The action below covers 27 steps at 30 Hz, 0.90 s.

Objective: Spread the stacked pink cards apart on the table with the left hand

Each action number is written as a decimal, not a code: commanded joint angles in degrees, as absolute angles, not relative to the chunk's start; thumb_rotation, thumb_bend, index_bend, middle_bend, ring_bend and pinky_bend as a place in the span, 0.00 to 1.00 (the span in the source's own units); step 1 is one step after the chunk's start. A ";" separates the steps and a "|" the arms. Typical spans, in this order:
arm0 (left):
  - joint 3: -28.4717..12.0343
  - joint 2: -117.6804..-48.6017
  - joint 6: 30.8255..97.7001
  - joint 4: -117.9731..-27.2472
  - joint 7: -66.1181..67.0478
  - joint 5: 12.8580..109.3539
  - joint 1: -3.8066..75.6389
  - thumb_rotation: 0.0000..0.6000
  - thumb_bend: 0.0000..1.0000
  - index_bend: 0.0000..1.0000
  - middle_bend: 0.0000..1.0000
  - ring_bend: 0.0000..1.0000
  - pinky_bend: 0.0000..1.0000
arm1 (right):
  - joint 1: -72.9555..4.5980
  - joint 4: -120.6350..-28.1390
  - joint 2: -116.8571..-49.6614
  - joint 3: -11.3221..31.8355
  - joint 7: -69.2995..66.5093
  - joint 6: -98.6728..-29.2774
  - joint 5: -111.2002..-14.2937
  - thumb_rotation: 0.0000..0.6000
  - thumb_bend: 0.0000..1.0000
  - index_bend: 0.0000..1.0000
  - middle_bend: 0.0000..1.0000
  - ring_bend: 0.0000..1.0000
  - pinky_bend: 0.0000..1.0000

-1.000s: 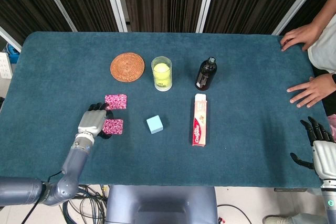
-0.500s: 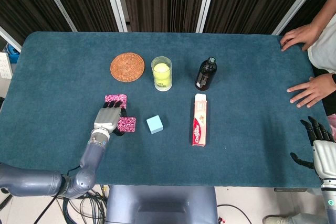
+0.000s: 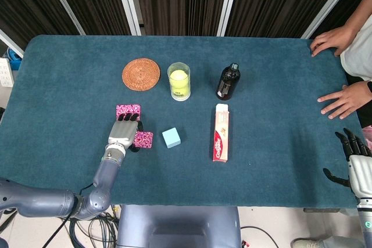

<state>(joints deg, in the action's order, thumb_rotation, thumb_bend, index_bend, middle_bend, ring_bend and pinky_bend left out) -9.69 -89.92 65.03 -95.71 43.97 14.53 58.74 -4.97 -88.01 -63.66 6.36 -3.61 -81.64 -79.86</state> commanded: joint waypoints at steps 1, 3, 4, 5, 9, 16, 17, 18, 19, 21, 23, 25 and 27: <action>-9.73 -89.72 64.97 -96.07 44.09 14.71 58.55 1.00 0.22 0.44 0.16 0.00 0.00 | -4.99 -87.96 -63.72 6.32 -3.56 -81.52 -79.84 1.00 0.18 0.10 0.02 0.07 0.19; -9.80 -89.58 65.02 -96.29 44.16 14.89 58.47 1.00 0.21 0.43 0.15 0.00 0.00 | -5.04 -87.95 -63.73 6.33 -3.47 -81.40 -79.76 1.00 0.18 0.10 0.02 0.07 0.19; -9.79 -89.52 65.13 -96.40 44.25 15.09 58.42 1.00 0.21 0.42 0.15 0.00 0.00 | -5.06 -87.97 -63.75 6.34 -3.41 -81.35 -79.72 1.00 0.18 0.10 0.02 0.07 0.19; -9.82 -89.49 65.23 -96.51 44.27 15.29 58.37 1.00 0.20 0.42 0.15 0.00 0.00 | -5.08 -87.99 -63.76 6.36 -3.37 -81.34 -79.71 1.00 0.18 0.10 0.02 0.07 0.19; -10.16 -89.25 65.50 -96.95 44.00 15.89 58.08 1.00 0.20 0.42 0.15 0.00 0.00 | -5.03 -88.03 -63.79 6.39 -3.31 -81.52 -79.75 1.00 0.18 0.10 0.02 0.07 0.19; -10.15 -88.76 65.74 -97.38 44.94 15.99 57.91 1.00 0.20 0.39 0.14 0.00 0.00 | -5.06 -88.13 -63.76 6.45 -3.20 -81.33 -79.48 1.00 0.18 0.10 0.02 0.07 0.19; -10.18 -88.74 65.71 -97.43 44.98 15.98 57.91 1.00 0.20 0.39 0.14 0.00 0.00 | -5.05 -88.14 -63.76 6.45 -3.20 -81.34 -79.49 1.00 0.18 0.10 0.02 0.07 0.19; -10.21 -88.69 65.65 -97.55 45.04 15.97 57.89 1.00 0.20 0.38 0.14 0.00 0.00 | -5.03 -88.16 -63.76 6.43 -3.21 -81.39 -79.52 1.00 0.18 0.10 0.02 0.07 0.19; -10.31 -88.61 65.57 -97.70 45.02 15.96 57.88 1.00 0.20 0.38 0.14 0.00 0.00 | -5.01 -88.17 -63.76 6.44 -3.18 -81.43 -79.53 1.00 0.18 0.10 0.02 0.07 0.19; -10.52 -88.43 65.51 -97.97 44.89 16.07 57.81 1.00 0.19 0.38 0.14 0.00 0.00 | -4.99 -88.18 -63.73 6.47 -3.17 -81.43 -79.45 1.00 0.18 0.10 0.02 0.07 0.19; -10.69 -88.33 65.66 -98.21 44.73 16.31 57.73 1.00 0.17 0.38 0.14 0.00 0.00 | -4.94 -88.24 -63.71 6.50 -3.20 -81.49 -79.37 1.00 0.18 0.10 0.02 0.07 0.19; -10.70 -88.31 65.91 -98.30 44.76 16.53 57.69 1.00 0.17 0.38 0.14 0.00 0.00 | -4.92 -88.27 -63.69 6.52 -3.23 -81.51 -79.34 1.00 0.18 0.10 0.02 0.07 0.19; -10.69 -88.39 66.13 -98.24 45.01 16.51 57.71 1.00 0.17 0.40 0.14 0.00 0.00 | -4.93 -88.27 -63.67 6.51 -3.25 -81.49 -79.36 1.00 0.18 0.10 0.02 0.07 0.19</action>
<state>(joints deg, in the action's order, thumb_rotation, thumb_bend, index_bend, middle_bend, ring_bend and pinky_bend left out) -10.68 -88.36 66.09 -98.26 44.96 16.54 57.71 -4.92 -88.27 -63.67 6.51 -3.25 -81.49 -79.36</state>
